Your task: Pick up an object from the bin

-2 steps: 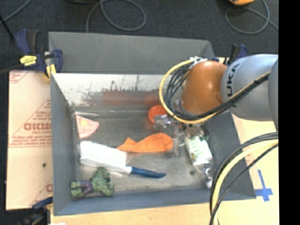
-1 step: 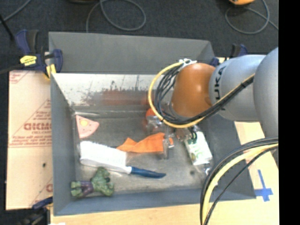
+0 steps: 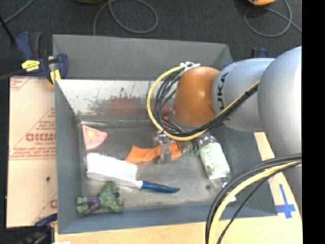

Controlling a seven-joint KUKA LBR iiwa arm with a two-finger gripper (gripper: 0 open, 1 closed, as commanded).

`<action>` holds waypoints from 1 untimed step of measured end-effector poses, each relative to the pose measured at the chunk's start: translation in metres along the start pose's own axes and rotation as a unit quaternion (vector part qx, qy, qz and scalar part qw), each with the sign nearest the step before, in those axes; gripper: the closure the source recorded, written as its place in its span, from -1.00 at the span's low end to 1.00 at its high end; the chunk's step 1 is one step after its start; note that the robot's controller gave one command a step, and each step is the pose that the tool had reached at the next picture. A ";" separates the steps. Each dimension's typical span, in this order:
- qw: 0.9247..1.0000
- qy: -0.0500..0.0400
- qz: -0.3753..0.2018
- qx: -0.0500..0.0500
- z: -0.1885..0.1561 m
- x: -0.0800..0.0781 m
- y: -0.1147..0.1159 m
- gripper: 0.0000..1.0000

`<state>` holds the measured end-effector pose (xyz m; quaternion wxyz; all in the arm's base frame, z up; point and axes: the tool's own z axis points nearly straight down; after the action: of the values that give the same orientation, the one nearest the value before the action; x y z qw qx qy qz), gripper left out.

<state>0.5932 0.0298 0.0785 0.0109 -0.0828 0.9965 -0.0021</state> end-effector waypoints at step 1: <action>1.000 0.000 0.000 0.000 0.000 0.000 0.000 1.00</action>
Offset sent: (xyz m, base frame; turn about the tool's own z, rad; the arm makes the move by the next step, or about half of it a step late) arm 0.0017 -0.0041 0.1247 -0.0142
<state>0.5932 0.0298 0.0785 0.0110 -0.0831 0.9965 -0.0022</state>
